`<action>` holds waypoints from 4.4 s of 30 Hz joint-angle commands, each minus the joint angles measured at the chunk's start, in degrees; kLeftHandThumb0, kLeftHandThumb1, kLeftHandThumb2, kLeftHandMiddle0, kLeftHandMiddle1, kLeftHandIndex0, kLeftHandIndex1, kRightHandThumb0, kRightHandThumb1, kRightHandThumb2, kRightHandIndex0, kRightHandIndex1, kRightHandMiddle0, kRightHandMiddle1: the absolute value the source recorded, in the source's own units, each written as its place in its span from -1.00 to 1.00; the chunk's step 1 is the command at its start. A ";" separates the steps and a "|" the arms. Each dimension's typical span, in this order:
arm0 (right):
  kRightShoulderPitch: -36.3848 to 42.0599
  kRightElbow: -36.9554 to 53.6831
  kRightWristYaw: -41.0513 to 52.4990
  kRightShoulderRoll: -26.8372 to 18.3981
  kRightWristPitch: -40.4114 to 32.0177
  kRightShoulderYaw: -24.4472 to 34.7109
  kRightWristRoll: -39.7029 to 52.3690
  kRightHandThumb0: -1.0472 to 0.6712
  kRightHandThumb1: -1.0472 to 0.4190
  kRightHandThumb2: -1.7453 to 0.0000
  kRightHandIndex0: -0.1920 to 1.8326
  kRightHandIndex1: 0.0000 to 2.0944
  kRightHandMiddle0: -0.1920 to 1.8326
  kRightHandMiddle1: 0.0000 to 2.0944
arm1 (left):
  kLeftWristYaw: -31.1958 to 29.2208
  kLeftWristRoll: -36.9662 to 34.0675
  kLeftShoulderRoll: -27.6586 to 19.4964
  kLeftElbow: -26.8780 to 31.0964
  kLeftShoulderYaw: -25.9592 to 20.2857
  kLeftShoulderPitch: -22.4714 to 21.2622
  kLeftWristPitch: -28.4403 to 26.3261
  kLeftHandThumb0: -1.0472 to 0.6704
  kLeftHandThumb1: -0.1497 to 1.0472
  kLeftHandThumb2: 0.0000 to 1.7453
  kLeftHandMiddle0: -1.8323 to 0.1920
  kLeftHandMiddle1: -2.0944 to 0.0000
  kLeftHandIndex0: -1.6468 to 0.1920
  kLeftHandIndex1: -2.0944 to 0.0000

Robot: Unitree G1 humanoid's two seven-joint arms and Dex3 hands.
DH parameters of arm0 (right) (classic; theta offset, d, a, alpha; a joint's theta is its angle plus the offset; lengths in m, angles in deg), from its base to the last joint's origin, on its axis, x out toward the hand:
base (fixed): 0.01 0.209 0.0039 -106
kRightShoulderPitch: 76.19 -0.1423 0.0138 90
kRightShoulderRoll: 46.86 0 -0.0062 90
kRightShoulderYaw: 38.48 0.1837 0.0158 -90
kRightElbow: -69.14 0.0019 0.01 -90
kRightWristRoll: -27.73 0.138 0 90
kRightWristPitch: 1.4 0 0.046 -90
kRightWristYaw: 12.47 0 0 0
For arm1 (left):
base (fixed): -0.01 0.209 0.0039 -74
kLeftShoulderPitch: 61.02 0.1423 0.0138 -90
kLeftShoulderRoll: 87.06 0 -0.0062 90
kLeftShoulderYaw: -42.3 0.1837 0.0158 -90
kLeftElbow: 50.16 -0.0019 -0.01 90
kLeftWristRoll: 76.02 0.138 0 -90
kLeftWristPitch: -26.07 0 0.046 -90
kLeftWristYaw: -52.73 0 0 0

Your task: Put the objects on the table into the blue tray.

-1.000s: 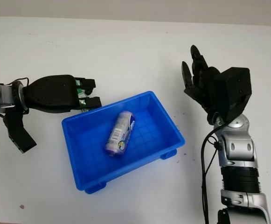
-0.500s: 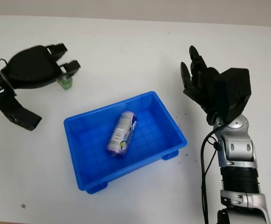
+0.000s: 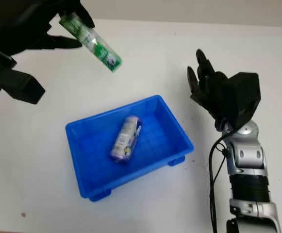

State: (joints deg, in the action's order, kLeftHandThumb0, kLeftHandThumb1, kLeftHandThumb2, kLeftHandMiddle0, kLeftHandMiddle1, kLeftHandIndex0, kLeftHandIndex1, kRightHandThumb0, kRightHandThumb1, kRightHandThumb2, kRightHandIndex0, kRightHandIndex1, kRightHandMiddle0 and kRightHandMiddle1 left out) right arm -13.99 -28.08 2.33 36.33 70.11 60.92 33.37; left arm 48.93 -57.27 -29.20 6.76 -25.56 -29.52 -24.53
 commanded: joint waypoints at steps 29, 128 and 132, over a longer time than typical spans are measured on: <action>0.56 0.28 0.13 0.42 1.57 -0.72 -0.27 -0.49 -1.00 0.23 -0.99 -0.95 -0.99 -0.95 | -49.49 -22.26 2.33 33.45 -15.40 13.58 -35.71 -0.03 0.95 -0.93 0.29 -0.26 0.43 -0.18; -0.41 -1.28 1.25 0.07 1.77 -2.02 -2.30 -0.51 -1.00 0.23 -1.00 -0.95 -1.00 -0.97 | -21.40 2.10 6.56 11.46 -17.82 10.22 -26.18 -0.57 1.00 -0.64 0.69 0.92 0.78 0.93; -0.27 -1.13 1.18 0.08 2.00 -2.19 -2.60 -0.50 -1.00 0.22 -0.99 -0.95 -0.99 -0.96 | -22.17 1.91 4.93 6.61 -16.96 9.57 -17.87 -0.49 1.00 -0.82 0.78 0.96 0.80 0.95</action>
State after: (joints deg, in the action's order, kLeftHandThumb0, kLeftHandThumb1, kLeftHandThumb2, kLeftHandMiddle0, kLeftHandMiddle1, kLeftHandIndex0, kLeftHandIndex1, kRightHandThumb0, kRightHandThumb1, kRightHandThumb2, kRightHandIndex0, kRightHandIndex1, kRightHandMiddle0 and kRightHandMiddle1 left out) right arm -14.01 -29.92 3.50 36.74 72.03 58.95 30.81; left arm 26.93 -55.48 -22.68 14.82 -43.17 -19.98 -44.36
